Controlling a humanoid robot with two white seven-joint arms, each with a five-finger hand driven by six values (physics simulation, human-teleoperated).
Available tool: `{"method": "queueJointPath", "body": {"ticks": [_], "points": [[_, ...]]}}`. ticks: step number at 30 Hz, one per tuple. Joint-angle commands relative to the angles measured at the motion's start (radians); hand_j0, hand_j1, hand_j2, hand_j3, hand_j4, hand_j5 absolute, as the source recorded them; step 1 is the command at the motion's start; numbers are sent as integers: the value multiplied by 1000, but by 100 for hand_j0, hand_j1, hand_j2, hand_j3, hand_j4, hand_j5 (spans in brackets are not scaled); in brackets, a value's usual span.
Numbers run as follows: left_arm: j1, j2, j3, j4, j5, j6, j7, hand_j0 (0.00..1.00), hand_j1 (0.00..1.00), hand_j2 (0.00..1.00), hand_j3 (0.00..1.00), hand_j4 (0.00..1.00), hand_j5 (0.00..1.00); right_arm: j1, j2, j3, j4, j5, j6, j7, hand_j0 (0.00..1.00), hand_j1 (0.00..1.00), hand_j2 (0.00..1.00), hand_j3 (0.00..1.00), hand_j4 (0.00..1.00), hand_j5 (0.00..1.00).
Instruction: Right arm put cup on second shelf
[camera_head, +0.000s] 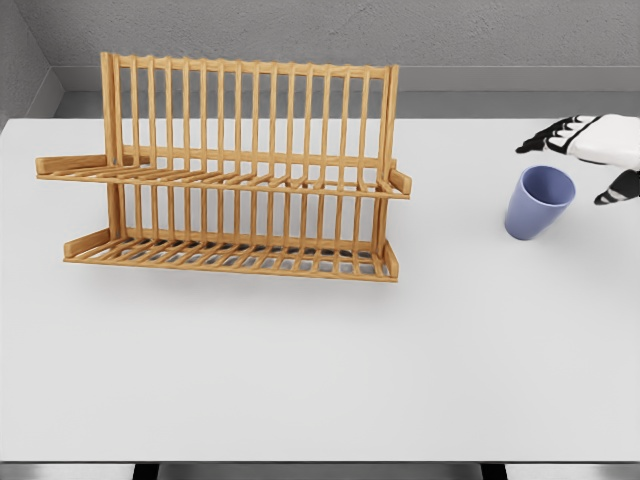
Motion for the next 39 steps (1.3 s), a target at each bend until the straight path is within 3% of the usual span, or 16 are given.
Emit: {"method": "queueJointPath", "body": {"ticks": [1,7,17,39], "points": [[0,0,0,0,0,0,0,100,100,100,100,100,100,-5,31,58,37,-4,2,1,100,100,100,100,100,100],[0,0,0,0,0,0,0,100,100,100,100,100,100,-9,32,61,51,-4,2,1,100,100,100,100,100,100],[0,0,0,1,0,0,0,100,100,100,100,100,100,-71,77,135,149,1,2,1,100,100,100,100,100,100],[0,0,0,0,0,0,0,100,100,100,100,100,100,-104,123,171,242,1,2,1,100,100,100,100,100,100]]}}
